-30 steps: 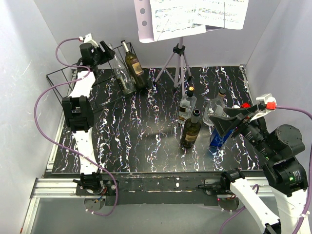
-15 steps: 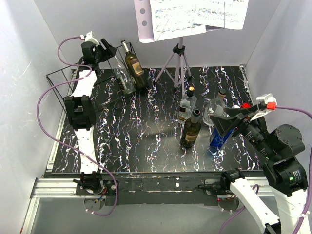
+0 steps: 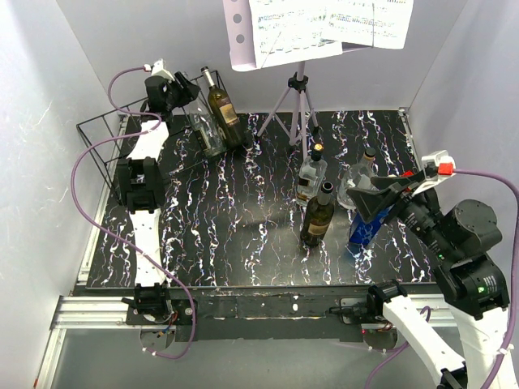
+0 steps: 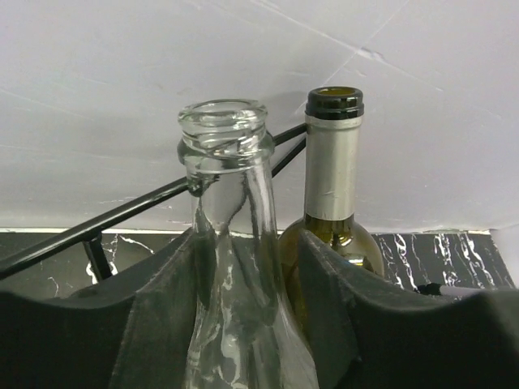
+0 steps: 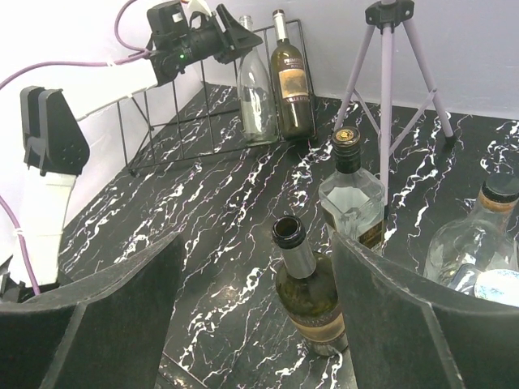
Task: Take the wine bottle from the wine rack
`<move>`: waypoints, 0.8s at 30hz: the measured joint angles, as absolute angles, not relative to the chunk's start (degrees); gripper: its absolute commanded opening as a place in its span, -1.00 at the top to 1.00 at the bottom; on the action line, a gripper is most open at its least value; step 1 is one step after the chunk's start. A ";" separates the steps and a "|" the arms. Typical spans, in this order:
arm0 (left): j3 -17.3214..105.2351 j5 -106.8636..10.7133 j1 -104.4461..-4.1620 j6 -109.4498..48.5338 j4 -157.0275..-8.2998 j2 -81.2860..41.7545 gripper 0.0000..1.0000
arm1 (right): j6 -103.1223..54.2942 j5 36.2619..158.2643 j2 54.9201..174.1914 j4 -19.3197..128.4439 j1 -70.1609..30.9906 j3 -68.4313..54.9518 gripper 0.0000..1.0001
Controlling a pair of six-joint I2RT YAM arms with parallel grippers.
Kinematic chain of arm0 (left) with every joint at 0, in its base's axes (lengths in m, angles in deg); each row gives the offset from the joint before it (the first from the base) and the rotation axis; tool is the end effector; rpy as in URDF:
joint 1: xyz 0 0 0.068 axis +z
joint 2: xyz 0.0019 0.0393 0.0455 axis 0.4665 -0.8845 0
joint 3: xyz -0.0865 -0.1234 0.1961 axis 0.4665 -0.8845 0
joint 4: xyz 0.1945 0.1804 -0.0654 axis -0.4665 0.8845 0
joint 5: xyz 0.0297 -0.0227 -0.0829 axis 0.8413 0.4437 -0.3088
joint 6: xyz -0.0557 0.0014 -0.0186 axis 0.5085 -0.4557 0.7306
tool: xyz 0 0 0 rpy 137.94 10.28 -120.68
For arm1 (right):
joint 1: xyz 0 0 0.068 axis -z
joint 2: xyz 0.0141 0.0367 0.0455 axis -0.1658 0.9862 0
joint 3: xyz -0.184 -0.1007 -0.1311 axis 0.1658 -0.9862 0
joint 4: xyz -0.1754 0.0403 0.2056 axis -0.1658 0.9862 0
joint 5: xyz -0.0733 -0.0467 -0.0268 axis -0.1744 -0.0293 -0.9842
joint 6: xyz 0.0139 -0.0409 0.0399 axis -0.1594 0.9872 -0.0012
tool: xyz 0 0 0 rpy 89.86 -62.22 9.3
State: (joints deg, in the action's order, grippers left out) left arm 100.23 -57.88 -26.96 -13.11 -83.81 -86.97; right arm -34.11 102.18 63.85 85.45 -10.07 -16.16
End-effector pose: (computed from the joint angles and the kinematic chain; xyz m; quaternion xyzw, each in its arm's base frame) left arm 0.5856 -0.0046 0.2312 -0.0991 0.7617 -0.2699 0.5806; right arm 0.0948 0.0436 0.4418 -0.0984 0.6733 0.2967 0.6701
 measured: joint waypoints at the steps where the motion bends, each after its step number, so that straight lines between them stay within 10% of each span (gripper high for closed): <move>1: 100.23 -58.10 -26.96 -13.13 -84.24 -87.14 0.36 | -34.13 102.18 64.15 85.45 -10.07 -16.16 -0.61; 7: 99.68 -59.36 -26.61 -13.39 -85.93 -87.38 1.00 | -34.20 102.20 65.51 85.21 -10.07 -16.16 -0.61; 24: 82.81 -69.16 -28.23 -21.94 -99.41 -75.93 1.00 | -33.94 102.18 65.31 84.18 -10.07 -16.16 -0.62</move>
State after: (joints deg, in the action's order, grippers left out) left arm 82.81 -69.16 -28.23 -21.94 -99.41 -75.93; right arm -33.94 102.18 65.31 84.18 -10.07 -16.16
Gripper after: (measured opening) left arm 0.393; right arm 0.807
